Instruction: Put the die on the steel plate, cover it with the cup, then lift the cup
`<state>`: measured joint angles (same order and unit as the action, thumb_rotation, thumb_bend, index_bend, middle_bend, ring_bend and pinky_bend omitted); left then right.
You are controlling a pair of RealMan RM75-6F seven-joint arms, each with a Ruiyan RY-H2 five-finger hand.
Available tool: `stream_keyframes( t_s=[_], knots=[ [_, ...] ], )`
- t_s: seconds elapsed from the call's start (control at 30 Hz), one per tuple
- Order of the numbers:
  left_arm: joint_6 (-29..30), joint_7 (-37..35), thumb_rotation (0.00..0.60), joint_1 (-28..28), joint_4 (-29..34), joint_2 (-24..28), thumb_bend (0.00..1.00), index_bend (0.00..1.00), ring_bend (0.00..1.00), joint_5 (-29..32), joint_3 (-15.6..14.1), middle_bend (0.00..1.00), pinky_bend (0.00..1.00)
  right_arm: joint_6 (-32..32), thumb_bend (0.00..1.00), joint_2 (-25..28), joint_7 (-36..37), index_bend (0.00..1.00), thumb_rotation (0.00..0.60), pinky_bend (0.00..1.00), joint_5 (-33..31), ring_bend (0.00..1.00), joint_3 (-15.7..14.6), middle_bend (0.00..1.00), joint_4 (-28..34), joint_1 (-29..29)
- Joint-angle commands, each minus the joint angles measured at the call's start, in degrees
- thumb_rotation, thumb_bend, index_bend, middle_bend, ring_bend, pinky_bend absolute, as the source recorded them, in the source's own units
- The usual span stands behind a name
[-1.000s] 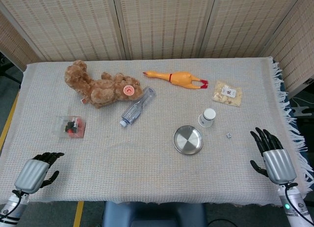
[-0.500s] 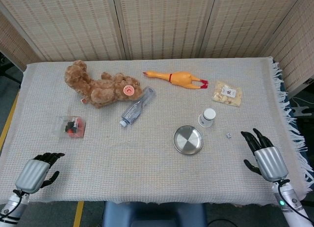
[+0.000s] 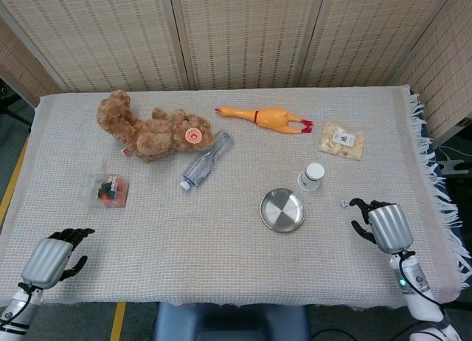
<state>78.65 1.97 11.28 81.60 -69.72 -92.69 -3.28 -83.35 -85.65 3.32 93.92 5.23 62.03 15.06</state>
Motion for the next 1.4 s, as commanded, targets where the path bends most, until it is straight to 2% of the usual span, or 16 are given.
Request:
stream_keyframes(
  t_s=[0.03, 0.2, 0.33, 0.53, 0.7, 0.9, 1.1, 1.4],
  knots=[
    [0.12, 0.0, 0.6, 0.05, 0.2, 0.1, 0.36, 0.25, 0.3, -0.28, -0.06, 0.32, 0.45, 7.81, 0.13, 1.5, -5.1, 0.41, 0.6, 0.83, -2.65, 0.71, 0.54, 0.75, 3.82, 3.44],
    [0.33, 0.22, 0.6, 0.03, 0.26, 0.11, 0.36, 0.25, 0.3, -0.82, -0.32, 0.32, 0.45, 15.22, 0.13, 3.4, -13.01, 0.4, 0.6, 0.84, -7.06, 0.72, 1.7, 0.76, 9.74, 6.25],
    [0.15, -0.17, 0.6, 0.08, 0.41, 0.27, 0.36, 0.25, 0.3, -0.64, -0.31, 0.32, 0.45, 19.31, 0.13, 3.53, -17.29, 0.37, 0.6, 0.84, -10.39, 0.72, 2.39, 0.76, 12.14, 7.95],
    [0.29, -0.48, 0.6, 0.06, 0.46, 0.41, 0.36, 0.25, 0.3, -0.66, -0.28, 0.33, 0.45, 21.23, 0.14, 3.53, -18.78, 0.35, 0.6, 0.84, -12.58, 0.72, 2.67, 0.76, 13.61, 8.72],
    [0.37, -1.21, 0.6, 0.1, 0.51, 0.61, 0.36, 0.25, 0.3, -0.83, -0.35, 0.33, 0.45, 24.91, 0.24, 4.63, -19.97, 0.35, 0.6, 0.84, -16.51, 0.72, 2.94, 0.76, 14.5, 9.73],
    [0.35, -1.24, 0.6, 0.12, 0.59, 0.65, 0.36, 0.25, 0.3, -0.96, -0.44, 0.33, 0.45, 28.23, 0.31, 5.63, -18.09, 0.37, 0.6, 0.84, -20.0, 0.73, 3.37, 0.77, 13.49, 10.74],
    [0.05, -1.08, 0.6, 0.2, 0.6, 0.59, 0.36, 0.25, 0.3, -0.86, -0.49, 0.33, 0.45, 29.33, 0.31, 4.52, -14.08, 0.37, 0.6, 0.84, -20.89, 0.73, 3.72, 0.77, 8.98, 11.7],
    [-0.08, -1.07, 0.6, 0.23, 0.67, 0.65, 0.36, 0.25, 0.3, -0.74, -0.5, 0.33, 0.45, 30.3, 0.31, 4.09, -9.61, 0.37, 0.6, 0.84, -21.13, 0.73, 3.02, 0.77, 5.42, 11.89]
  ],
)
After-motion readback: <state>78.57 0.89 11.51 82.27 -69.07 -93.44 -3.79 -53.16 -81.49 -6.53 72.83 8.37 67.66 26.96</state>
